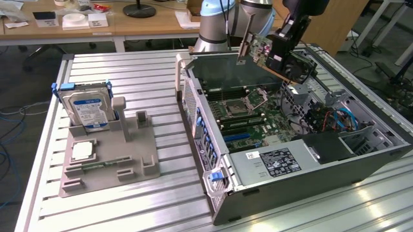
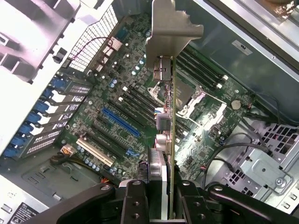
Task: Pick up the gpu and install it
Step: 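Insert the gpu into the slot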
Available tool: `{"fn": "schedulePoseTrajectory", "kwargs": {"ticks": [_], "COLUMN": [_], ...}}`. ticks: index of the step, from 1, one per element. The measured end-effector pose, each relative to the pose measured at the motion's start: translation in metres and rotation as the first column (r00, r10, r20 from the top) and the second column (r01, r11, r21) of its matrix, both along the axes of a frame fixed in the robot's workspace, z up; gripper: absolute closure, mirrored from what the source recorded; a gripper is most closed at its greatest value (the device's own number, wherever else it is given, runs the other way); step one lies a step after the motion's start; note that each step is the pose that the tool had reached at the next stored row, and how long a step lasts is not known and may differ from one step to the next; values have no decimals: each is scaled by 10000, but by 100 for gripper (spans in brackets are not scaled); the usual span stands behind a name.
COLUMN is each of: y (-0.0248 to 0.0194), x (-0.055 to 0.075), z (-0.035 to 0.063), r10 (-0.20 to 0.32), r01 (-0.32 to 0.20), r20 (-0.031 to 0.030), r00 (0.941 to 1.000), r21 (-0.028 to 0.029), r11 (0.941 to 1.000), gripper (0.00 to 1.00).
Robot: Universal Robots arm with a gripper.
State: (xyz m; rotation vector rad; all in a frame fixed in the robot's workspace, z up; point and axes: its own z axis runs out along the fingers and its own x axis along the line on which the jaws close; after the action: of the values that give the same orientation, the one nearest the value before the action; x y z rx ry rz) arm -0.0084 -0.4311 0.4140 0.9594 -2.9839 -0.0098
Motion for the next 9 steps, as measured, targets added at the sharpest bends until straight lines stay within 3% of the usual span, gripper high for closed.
{"fn": "schedulePoseTrajectory", "kwargs": {"ticks": [9], "y": [0], "x": [0], "z": [0], "r10": [545], "r01": [-545], "r20": [0], "r00": [9985], "r21": [0], "r11": [9985], "gripper": [72]}}
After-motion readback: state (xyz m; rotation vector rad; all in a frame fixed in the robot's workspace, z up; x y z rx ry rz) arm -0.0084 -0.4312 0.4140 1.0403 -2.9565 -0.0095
